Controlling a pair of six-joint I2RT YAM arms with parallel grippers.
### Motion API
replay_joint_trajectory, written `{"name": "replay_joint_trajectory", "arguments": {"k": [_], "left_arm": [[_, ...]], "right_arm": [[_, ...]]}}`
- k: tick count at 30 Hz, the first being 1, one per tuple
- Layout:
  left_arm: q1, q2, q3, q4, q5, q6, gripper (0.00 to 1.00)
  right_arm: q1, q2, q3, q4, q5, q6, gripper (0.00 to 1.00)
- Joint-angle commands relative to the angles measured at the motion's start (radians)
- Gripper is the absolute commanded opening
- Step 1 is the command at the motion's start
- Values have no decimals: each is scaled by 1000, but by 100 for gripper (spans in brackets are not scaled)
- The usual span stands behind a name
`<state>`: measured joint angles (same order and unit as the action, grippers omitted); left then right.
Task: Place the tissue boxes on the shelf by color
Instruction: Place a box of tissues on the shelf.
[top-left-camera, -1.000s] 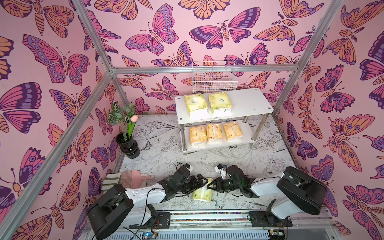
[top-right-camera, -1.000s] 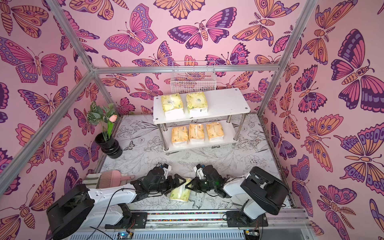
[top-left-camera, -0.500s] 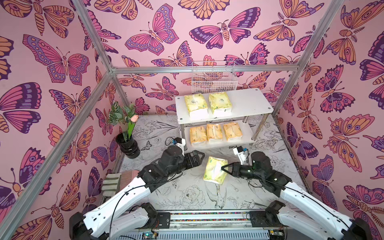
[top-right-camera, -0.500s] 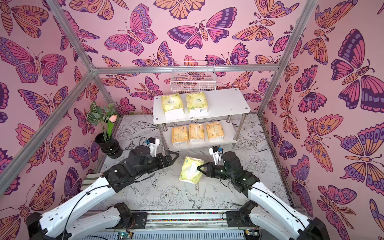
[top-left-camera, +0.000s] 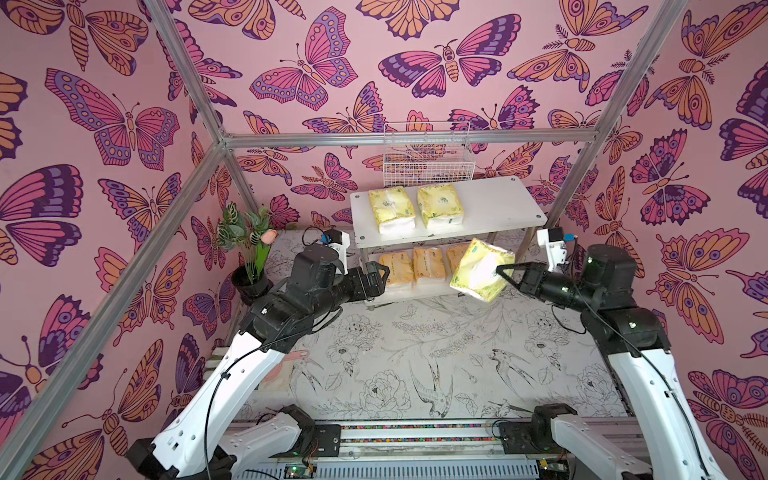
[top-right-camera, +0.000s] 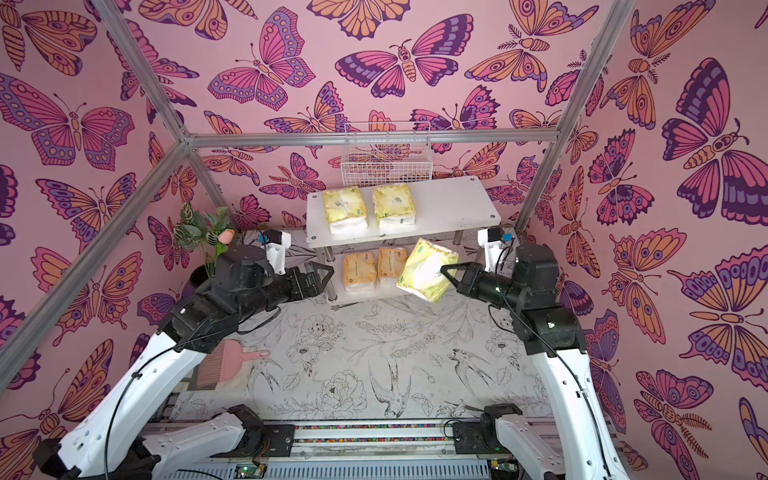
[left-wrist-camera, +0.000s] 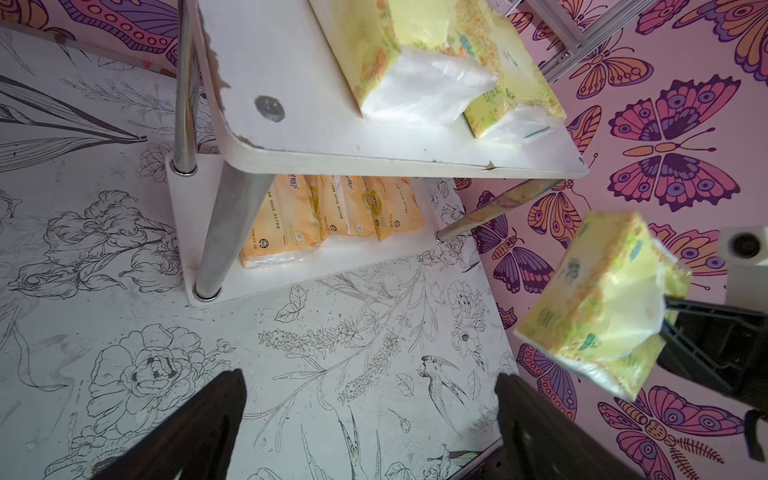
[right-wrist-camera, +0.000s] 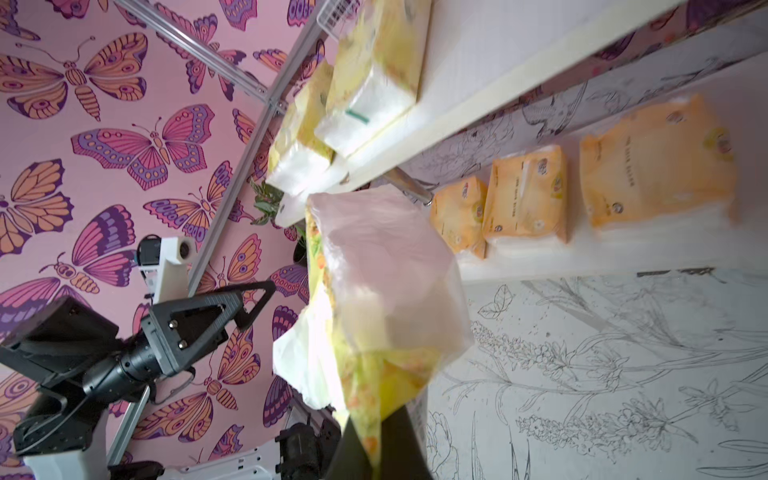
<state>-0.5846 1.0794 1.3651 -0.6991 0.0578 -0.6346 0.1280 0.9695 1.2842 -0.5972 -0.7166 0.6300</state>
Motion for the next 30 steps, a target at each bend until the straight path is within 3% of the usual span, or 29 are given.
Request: {"name": "replay_joint_trajectory", "arguments": {"k": [1,13,24,26,30], "left_arm": [[12,13,23,-50,26,49,100],[19,1,5,-50,42,56,100],[20,4,-6,-49,49,49,100],[20,7,-8,-50,51,50,100],[20,5,-12,-49,48,49,99]], "right_arm": [[-61,69,134,-36,-25,-28,2],[-185,389,461,27,29,48,2],[-206,594,568,49,26,71,4],[-206,648,578,60,19,78,11],[-208,687,594,65,20,79,48]]}}
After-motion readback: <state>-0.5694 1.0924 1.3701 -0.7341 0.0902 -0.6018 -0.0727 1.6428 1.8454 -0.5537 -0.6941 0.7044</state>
